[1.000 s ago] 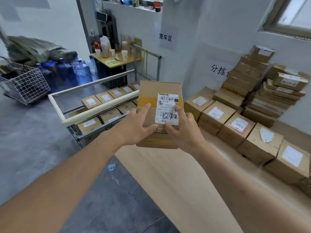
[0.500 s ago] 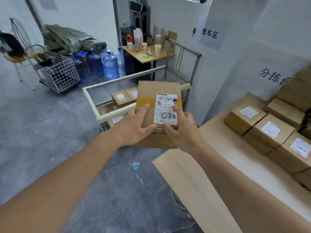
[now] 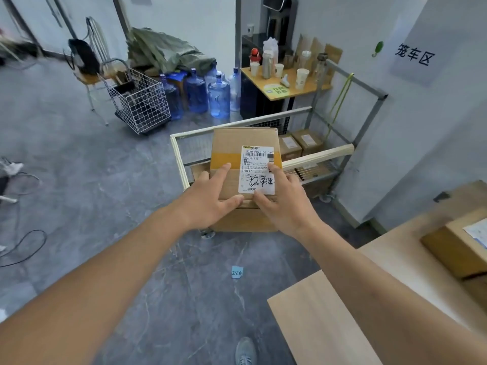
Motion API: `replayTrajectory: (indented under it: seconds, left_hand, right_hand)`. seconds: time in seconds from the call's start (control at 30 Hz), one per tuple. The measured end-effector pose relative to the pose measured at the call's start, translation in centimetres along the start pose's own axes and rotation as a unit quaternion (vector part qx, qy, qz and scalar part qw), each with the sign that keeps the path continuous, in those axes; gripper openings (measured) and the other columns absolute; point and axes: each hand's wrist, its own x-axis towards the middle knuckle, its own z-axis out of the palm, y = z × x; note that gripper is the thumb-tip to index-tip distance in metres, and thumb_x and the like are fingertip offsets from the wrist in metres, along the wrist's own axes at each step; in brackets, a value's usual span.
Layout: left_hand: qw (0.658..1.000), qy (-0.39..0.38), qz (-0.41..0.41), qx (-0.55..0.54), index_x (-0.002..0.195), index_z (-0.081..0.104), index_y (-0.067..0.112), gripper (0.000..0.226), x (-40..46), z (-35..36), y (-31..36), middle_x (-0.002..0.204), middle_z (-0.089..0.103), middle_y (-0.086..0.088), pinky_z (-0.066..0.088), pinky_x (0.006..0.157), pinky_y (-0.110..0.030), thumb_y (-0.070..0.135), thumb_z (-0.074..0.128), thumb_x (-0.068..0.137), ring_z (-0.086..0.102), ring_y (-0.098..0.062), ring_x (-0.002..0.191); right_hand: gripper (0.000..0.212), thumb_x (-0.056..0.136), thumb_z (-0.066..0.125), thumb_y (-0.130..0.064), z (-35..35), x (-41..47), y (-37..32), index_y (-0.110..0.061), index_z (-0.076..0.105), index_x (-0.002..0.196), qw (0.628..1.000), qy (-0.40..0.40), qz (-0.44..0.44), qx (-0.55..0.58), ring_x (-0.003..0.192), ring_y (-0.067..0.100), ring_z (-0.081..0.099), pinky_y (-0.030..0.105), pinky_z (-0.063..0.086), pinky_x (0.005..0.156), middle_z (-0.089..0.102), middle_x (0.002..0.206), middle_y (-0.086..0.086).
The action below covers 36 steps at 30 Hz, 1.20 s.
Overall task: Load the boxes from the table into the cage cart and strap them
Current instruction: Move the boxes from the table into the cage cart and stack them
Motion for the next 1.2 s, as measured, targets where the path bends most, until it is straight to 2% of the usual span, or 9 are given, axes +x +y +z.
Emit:
replayTrajectory:
  seconds: [0.17, 0.3, 0.4, 0.63, 0.73, 0.93, 1.07, 1.2]
  left_hand:
    - [1.000, 0.012, -0.024, -0.009, 0.163, 0.009, 0.040, 0.091, 4.0, -1.1, -1.9, 0.151, 0.038, -0.009, 0.046, 0.108, -0.043, 0.072, 0.055, 0.092, 0.049, -0.027, 0.130]
    - [0.999, 0.012, -0.040, -0.012, 0.163, 0.009, 0.039, 0.092, 7.3, -2.1, -4.1, 0.153, 0.037, -0.009, 0.045, 0.110, -0.045, 0.072, 0.056, 0.091, 0.048, -0.027, 0.133]
    - [0.999, 0.006, -0.049, -0.013, 0.163, 0.009, 0.040, 0.092, 10.1, -2.9, -6.2, 0.154, 0.036, -0.009, 0.045, 0.110, -0.046, 0.073, 0.055, 0.091, 0.048, -0.027, 0.133]
    - [0.998, -0.020, -0.051, -0.016, 0.163, 0.009, 0.040, 0.092, 18.5, -5.1, -13.5, 0.150, 0.038, -0.009, 0.046, 0.107, -0.043, 0.072, 0.055, 0.091, 0.048, -0.026, 0.131]
    - [0.998, -0.035, -0.046, -0.022, 0.163, 0.010, 0.039, 0.092, 22.5, -6.5, -17.1, 0.149, 0.039, -0.009, 0.046, 0.105, -0.042, 0.072, 0.056, 0.091, 0.049, -0.026, 0.129]
    - [0.995, -0.074, -0.046, -0.039, 0.163, 0.009, 0.039, 0.092, 28.6, -8.4, -22.9, 0.152, 0.036, -0.008, 0.045, 0.108, -0.043, 0.070, 0.057, 0.092, 0.047, -0.026, 0.131]
    - [0.993, -0.095, -0.054, -0.037, 0.163, 0.007, 0.040, 0.090, 32.1, -8.6, -25.4, 0.157, 0.034, -0.009, 0.046, 0.109, -0.046, 0.070, 0.056, 0.093, 0.046, -0.027, 0.134]
    - [0.990, -0.112, -0.069, -0.041, 0.163, 0.008, 0.040, 0.092, 35.7, -8.0, -27.2, 0.155, 0.035, -0.009, 0.045, 0.108, -0.043, 0.071, 0.057, 0.092, 0.046, -0.026, 0.133]
  right_hand:
    - [0.077, 0.099, 0.056, -0.054, 1.0, 5.4, -0.3, -0.037, 0.017, 0.163, 0.999, -0.029, -0.018, 0.005, 0.107, 0.015, 0.047, 0.030, 0.043, 0.086, 0.042, 0.134, 0.003]
    - [0.079, 0.096, 0.056, -0.059, 2.8, 9.7, -0.8, -0.040, 0.016, 0.161, 0.999, -0.040, -0.022, 0.003, 0.111, 0.019, 0.051, 0.037, 0.052, 0.094, 0.044, 0.133, 0.003]
    - [0.078, 0.098, 0.057, -0.056, 4.4, 13.0, -1.4, -0.039, 0.016, 0.162, 0.998, -0.053, -0.019, 0.002, 0.108, 0.018, 0.051, 0.037, 0.052, 0.094, 0.043, 0.136, 0.003]
    - [0.078, 0.098, 0.056, -0.056, 10.2, 22.1, -3.4, -0.038, 0.014, 0.163, 0.998, -0.068, 0.006, -0.010, 0.103, 0.017, 0.053, 0.031, 0.049, 0.083, 0.042, 0.136, 0.003]
    - [0.079, 0.098, 0.055, -0.056, 12.9, 26.1, -4.8, -0.039, 0.014, 0.162, 0.997, -0.070, 0.025, -0.010, 0.104, 0.018, 0.054, 0.034, 0.052, 0.086, 0.042, 0.137, 0.004]
    - [0.078, 0.098, 0.055, -0.056, 17.1, 32.4, -6.6, -0.038, 0.015, 0.163, 0.996, -0.081, 0.047, -0.006, 0.102, 0.016, 0.053, 0.030, 0.048, 0.084, 0.043, 0.136, 0.005]
    - [0.078, 0.098, 0.058, -0.051, 18.8, 35.8, -6.8, -0.036, 0.017, 0.163, 0.993, -0.100, 0.058, -0.005, 0.100, 0.014, 0.047, 0.027, 0.039, 0.084, 0.043, 0.136, 0.004]
    - [0.080, 0.097, 0.060, -0.053, 20.4, 39.4, -5.5, -0.036, 0.018, 0.163, 0.991, -0.118, 0.059, -0.002, 0.103, 0.015, 0.051, 0.029, 0.042, 0.087, 0.046, 0.136, 0.006]
